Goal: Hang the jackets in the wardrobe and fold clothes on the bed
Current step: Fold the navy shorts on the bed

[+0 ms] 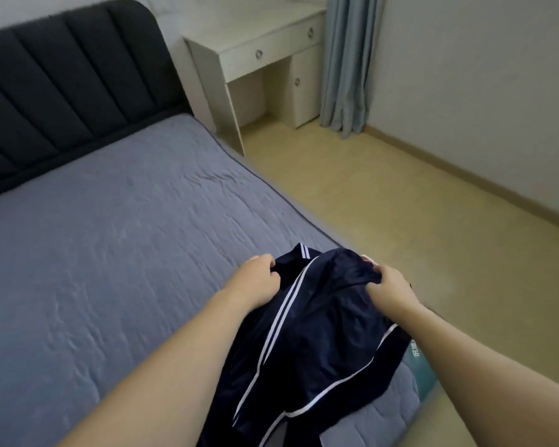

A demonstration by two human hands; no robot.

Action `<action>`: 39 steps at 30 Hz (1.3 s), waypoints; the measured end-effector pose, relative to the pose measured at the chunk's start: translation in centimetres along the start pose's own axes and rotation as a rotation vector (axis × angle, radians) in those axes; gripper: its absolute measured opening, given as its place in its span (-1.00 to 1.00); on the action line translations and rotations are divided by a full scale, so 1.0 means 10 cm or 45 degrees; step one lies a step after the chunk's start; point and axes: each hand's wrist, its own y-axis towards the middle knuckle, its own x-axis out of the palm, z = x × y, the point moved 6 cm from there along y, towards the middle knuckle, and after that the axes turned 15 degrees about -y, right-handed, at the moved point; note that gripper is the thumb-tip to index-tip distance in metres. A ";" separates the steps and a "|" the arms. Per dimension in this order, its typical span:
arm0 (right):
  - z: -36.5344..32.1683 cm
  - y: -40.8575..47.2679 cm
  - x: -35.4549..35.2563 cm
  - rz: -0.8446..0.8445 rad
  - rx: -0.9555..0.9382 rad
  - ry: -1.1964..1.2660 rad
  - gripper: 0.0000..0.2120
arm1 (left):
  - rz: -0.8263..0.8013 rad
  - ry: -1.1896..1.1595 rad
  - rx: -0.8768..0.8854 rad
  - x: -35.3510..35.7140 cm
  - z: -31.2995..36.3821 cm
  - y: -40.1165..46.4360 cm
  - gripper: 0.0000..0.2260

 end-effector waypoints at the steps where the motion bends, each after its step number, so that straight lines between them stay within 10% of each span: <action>1: 0.29 0.34 0.07 -0.022 0.056 0.047 -0.69 | -0.034 0.005 0.002 0.30 0.14 0.37 -0.65; 10: 1.92 2.32 1.28 -0.297 0.183 0.060 -0.74 | -0.177 0.143 -0.113 2.56 0.60 2.78 -0.45; 14: 2.22 2.52 1.90 -0.339 0.176 -0.067 -0.27 | -0.249 0.514 -0.087 3.11 0.47 3.14 -0.33; 20: 2.20 2.50 1.98 -0.145 0.104 -0.212 -0.46 | -0.349 0.806 0.169 3.32 0.67 3.16 -0.70; 22: 2.16 2.44 1.86 -0.023 0.128 -0.283 -0.61 | -0.364 0.696 0.173 3.22 0.73 3.06 -0.99; 29: 1.56 1.95 1.42 -0.205 -0.107 -0.089 -0.88 | -0.354 0.557 0.221 2.33 0.81 2.34 -0.80; 34: 0.84 1.41 1.04 -0.428 -0.319 -0.211 -0.78 | -0.003 0.171 0.312 1.28 0.55 1.37 -0.79; 39: -0.79 0.38 0.24 -0.170 -0.738 -0.780 -0.67 | 0.446 -0.392 0.199 -0.25 0.06 -0.11 -0.78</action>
